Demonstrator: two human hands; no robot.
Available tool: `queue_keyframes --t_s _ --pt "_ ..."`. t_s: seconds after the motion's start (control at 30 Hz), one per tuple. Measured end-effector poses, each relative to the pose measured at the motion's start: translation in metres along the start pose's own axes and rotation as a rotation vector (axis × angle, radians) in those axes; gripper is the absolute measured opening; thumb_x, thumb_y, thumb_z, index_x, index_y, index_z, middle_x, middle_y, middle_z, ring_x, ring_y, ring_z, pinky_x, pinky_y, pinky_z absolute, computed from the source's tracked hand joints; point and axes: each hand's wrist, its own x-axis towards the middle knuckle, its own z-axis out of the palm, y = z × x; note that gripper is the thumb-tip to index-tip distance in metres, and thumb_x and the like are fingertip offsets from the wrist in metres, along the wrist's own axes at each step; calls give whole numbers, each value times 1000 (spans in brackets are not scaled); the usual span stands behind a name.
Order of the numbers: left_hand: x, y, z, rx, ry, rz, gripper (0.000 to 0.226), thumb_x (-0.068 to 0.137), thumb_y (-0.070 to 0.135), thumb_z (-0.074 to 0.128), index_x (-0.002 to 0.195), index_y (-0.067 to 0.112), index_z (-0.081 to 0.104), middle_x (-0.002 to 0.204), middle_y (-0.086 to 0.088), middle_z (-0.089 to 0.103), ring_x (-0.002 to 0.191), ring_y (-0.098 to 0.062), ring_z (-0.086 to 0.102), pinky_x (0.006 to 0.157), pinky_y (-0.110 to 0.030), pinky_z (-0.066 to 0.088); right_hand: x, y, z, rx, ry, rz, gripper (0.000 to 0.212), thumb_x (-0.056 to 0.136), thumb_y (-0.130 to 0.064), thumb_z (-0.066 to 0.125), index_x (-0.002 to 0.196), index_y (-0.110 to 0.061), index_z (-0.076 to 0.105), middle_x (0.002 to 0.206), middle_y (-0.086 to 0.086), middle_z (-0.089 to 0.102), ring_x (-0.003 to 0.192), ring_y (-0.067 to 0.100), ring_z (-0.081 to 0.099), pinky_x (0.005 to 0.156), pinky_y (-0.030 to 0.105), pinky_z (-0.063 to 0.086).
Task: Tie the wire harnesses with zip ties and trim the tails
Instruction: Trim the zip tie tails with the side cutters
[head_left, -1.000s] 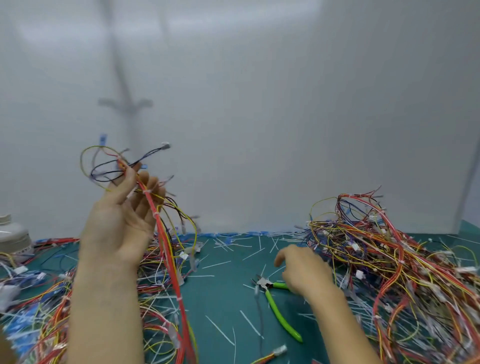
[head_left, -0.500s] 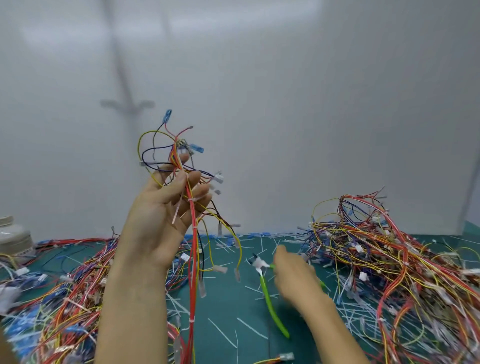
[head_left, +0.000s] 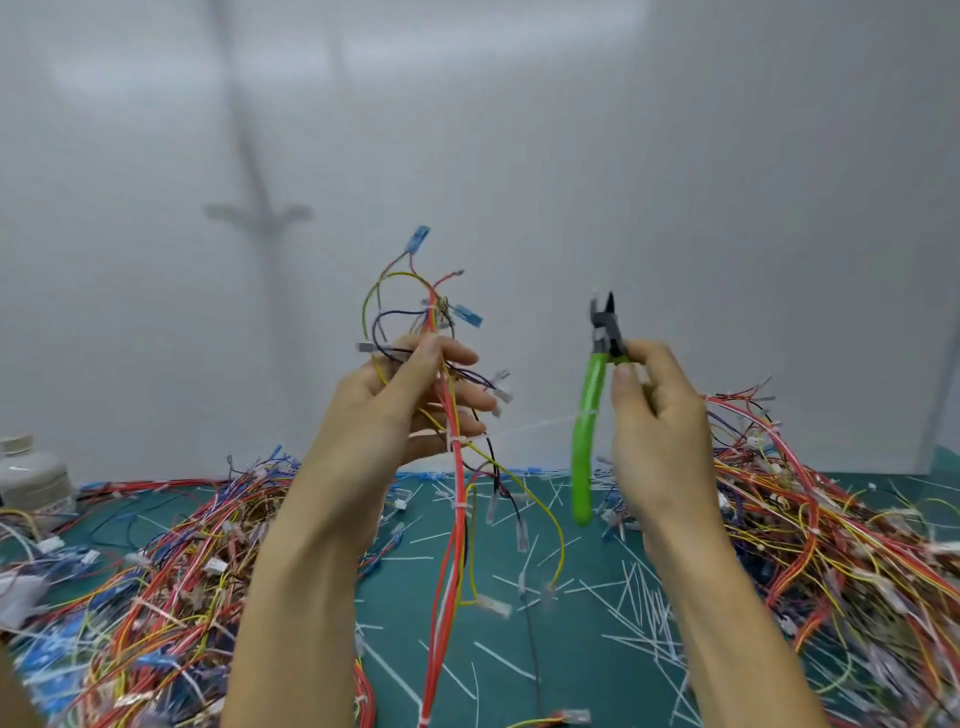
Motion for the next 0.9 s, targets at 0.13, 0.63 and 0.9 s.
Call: queue_keyframes --t_s 0.13,0.63,0.9 --pt "-1 -4 5 102 -37 -3 25 93 36 54 94 24 76 89 -1 75 79 -6 66 66 -23 57 -1 -17 -7 318 -183 276 51 83 -66 37 94 -25 66 81 -25 60 79 -8 55 69 23 35" --pt "-5 2 8 370 -189 53 18 91 17 67 88 31 77 91 7 76 91 -18 68 79 -29 59 -12 -30 -3 31 -149 -121 19 90 -44 62 81 -27 65 71 1 66 67 22 65 68 43 54" --pt "-11 5 14 752 -272 71 13 83 42 71 79 54 67 94 18 60 84 7 58 71 -14 44 -11 -27 -5 112 -312 -100 19 86 -31 74 76 -16 68 57 1 59 51 8 51 52 27 44"
